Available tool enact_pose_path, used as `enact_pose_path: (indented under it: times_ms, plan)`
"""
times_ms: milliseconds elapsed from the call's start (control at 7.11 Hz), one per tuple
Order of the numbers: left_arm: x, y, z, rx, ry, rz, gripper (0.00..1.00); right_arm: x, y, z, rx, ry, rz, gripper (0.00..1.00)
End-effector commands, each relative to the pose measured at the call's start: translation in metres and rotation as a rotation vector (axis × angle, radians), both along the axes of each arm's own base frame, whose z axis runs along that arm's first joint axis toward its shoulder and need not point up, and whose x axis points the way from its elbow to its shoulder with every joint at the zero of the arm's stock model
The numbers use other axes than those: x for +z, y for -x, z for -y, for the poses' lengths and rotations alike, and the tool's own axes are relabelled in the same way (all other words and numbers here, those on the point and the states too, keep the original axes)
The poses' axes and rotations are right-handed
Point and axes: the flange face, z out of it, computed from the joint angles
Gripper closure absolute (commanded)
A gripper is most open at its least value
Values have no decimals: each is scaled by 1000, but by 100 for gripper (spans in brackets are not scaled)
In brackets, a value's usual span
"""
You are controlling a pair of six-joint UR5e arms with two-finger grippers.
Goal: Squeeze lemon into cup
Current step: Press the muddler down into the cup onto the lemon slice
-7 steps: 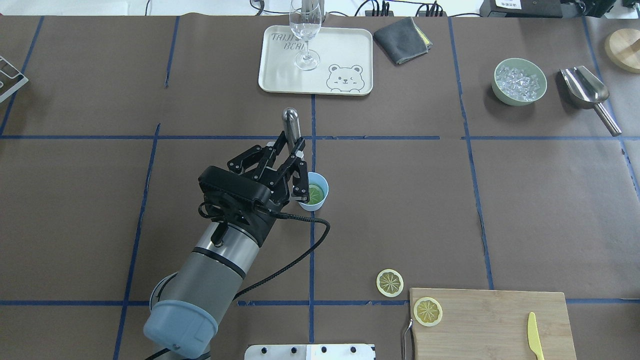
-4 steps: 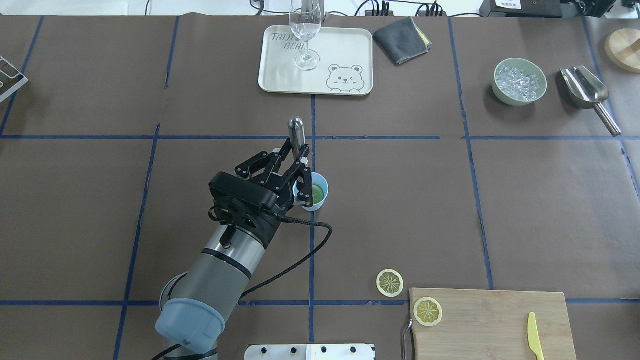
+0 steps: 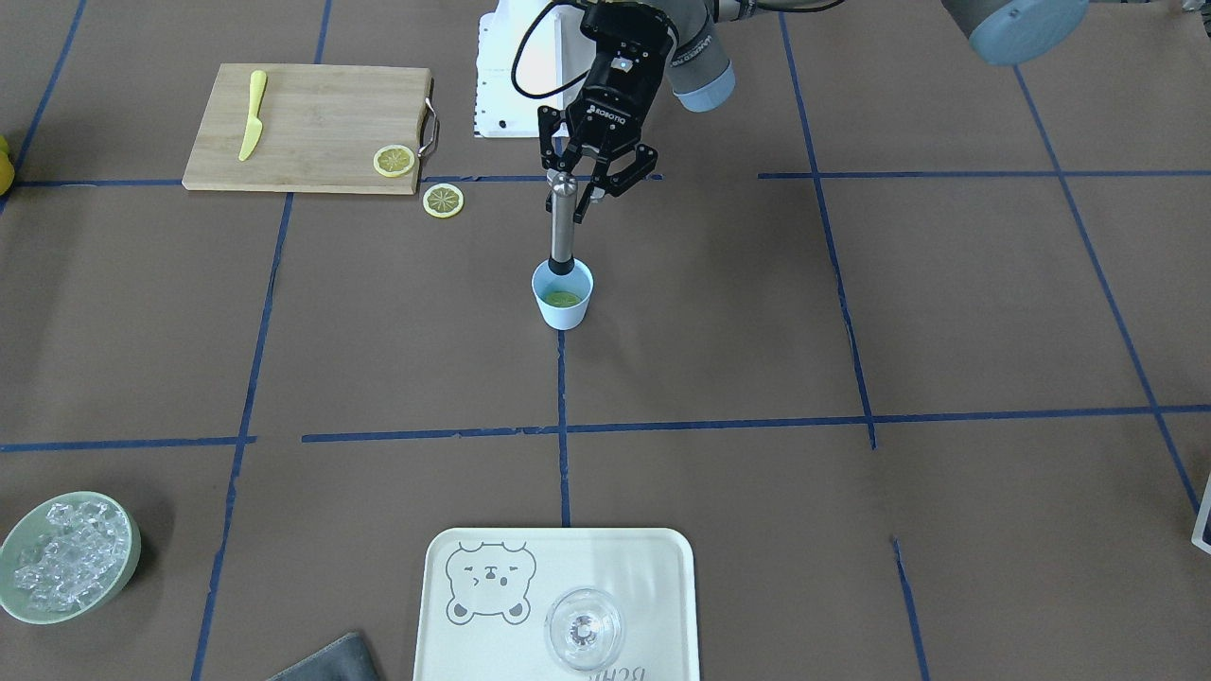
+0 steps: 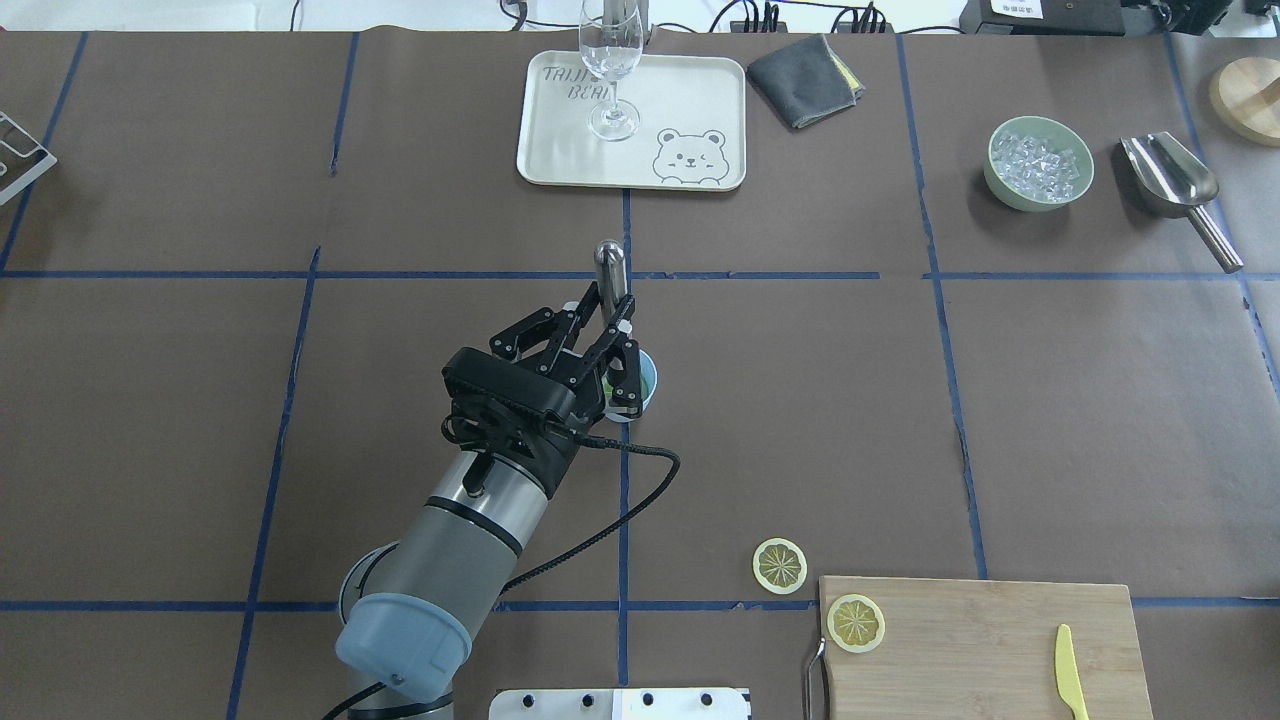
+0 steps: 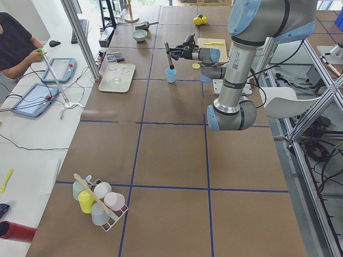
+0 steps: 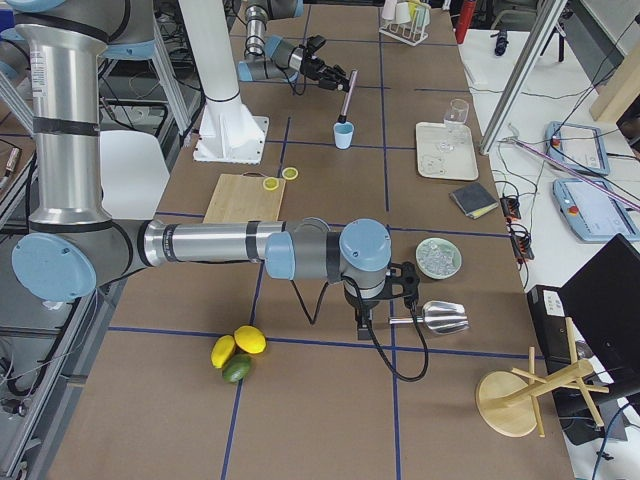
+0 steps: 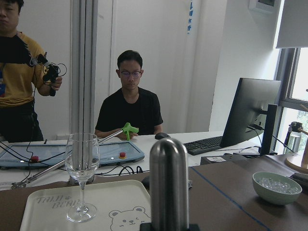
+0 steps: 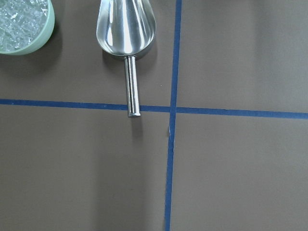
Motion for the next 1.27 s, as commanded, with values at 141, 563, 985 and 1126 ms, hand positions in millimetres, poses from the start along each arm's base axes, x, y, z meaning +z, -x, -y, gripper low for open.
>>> enact_pose_path:
  times_ms: [141,563,985,1126]
  plan:
    - [6,-10,2,-2,4,22,100,0,0,0,0,0,0,0]
    - [12,-23,5,-5,7,29,100,-1,0,0,0,-2,0,0]
    - [22,-35,7,-7,10,26,100,-1,0,0,1,-1,0,0]
    - [24,-37,6,-5,11,30,100,-1,0,0,1,-1,0,0]
